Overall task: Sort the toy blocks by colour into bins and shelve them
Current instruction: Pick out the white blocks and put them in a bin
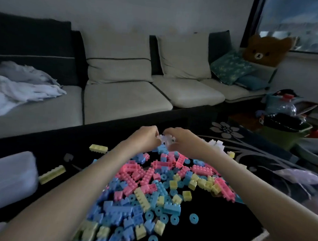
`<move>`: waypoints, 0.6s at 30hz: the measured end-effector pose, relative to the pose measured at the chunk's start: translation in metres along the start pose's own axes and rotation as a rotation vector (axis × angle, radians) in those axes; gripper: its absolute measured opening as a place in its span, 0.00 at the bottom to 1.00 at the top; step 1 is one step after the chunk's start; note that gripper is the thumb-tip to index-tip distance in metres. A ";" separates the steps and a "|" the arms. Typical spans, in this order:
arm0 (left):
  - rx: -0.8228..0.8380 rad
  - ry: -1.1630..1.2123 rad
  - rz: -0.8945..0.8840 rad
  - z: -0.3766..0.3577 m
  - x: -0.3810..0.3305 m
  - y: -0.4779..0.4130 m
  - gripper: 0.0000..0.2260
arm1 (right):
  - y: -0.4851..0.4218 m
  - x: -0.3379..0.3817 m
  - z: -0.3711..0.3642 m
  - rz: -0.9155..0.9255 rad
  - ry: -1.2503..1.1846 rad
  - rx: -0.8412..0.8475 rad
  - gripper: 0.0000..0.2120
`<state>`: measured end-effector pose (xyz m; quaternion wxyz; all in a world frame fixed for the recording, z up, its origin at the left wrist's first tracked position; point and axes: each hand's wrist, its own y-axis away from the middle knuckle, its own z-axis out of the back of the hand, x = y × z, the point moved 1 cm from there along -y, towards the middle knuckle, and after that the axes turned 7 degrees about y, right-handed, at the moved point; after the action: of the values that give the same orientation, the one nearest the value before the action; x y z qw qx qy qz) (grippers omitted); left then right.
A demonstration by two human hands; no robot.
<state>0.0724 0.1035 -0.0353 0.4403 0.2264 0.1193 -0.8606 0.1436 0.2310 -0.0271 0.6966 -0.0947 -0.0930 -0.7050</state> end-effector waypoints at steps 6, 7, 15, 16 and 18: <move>-0.014 -0.109 0.065 0.085 0.044 0.160 0.09 | 0.035 0.132 -0.012 0.371 -0.080 0.050 0.23; -0.018 -0.096 0.109 0.095 0.056 0.191 0.09 | 0.043 0.155 -0.021 0.439 -0.101 0.073 0.23; 0.011 -0.090 0.502 0.125 0.147 0.364 0.11 | 0.074 0.303 -0.096 0.679 -0.184 0.302 0.23; 0.001 -0.114 0.523 0.123 0.156 0.373 0.13 | 0.075 0.313 -0.103 0.672 -0.206 0.322 0.24; 0.006 -0.116 0.581 0.116 0.171 0.385 0.16 | 0.077 0.324 -0.117 0.675 -0.151 0.334 0.27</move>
<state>0.2645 -0.2890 -0.0214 0.6737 0.2028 0.0217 -0.7103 0.2163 -0.1132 -0.0549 0.8865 -0.0565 -0.2212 -0.4024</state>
